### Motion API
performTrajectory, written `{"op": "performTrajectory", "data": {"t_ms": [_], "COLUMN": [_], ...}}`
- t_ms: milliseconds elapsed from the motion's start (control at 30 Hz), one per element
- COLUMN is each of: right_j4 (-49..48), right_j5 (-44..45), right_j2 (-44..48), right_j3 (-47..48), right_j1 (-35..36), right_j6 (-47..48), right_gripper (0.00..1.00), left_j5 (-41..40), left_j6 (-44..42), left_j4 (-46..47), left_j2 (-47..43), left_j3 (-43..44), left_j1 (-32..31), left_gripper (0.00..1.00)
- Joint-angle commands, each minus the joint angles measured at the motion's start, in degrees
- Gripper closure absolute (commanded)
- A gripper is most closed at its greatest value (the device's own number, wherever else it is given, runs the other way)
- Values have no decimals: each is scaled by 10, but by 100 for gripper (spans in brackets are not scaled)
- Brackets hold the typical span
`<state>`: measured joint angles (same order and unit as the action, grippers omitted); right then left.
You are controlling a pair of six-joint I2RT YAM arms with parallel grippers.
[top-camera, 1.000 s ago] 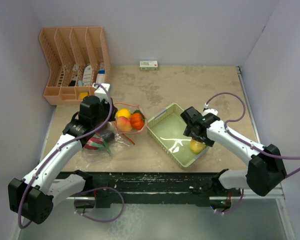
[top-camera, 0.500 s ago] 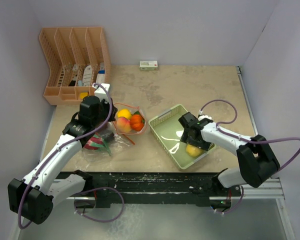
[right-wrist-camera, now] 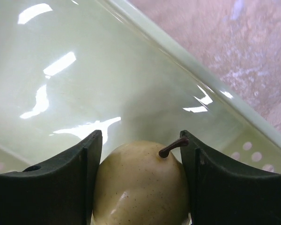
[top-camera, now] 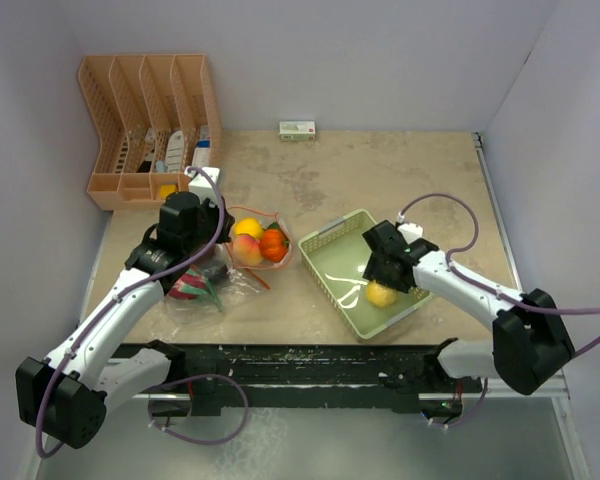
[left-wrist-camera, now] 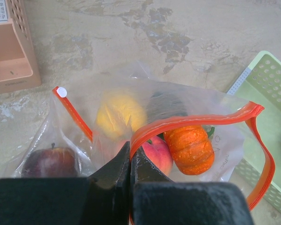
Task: Place the food in the zip-top bag and seal the zipper
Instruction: Pick up the fake fruit from the bin, then place the fake fruit in the zipper food storage bag.
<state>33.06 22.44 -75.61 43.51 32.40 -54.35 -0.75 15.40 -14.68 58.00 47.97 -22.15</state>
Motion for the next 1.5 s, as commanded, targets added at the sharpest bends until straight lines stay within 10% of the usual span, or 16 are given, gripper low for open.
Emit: {"op": "performTrajectory", "data": {"t_ms": [0, 800, 1300, 1467], "right_j4": [-7, -206, -286, -311], "right_j5": [5, -87, 198, 256], "right_j2": [49, -141, -259, -283], "right_j3": [71, 424, 457, 480], "right_j1": [1, 249, 273, 279], "right_j6": [52, 125, 115, 144], "right_gripper": [100, 100, 100, 81], "left_j5": [-6, -7, 22, 31], "left_j6": [-5, -8, 4, 9], "left_j4": [21, 7, 7, 9], "left_j2": [-8, 9, 18, 21], "left_j3": [7, 29, 53, 55], "left_j1": [3, 3, 3, 3], "left_gripper": [100, 100, 100, 100]}}
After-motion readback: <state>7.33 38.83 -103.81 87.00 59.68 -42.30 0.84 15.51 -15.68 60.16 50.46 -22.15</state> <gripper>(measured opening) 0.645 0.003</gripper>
